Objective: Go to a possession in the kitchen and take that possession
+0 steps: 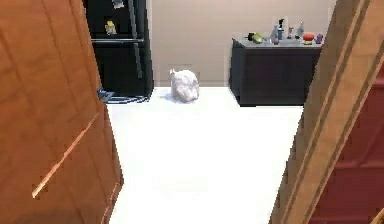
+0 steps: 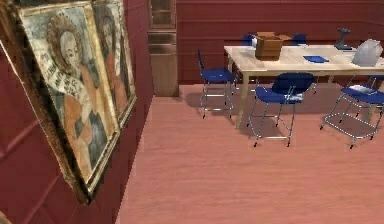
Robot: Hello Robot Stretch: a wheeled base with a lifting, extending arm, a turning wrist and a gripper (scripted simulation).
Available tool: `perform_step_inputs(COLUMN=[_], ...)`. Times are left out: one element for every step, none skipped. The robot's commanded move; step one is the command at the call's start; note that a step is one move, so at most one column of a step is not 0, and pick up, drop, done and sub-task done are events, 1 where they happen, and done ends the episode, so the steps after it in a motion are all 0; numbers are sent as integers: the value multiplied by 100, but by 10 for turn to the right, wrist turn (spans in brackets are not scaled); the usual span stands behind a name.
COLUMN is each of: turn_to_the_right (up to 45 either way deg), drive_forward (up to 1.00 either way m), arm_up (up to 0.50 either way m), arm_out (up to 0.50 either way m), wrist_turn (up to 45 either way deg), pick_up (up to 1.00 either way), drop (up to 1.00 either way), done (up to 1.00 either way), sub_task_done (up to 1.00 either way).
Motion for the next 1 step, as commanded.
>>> perform_step_inputs(turn_to_the_right=[-30], drive_forward=[0], arm_up=[0], arm_out=[0], wrist_turn=[0], pick_up=[0], drop=[0], done=[0], sub_task_done=[0])
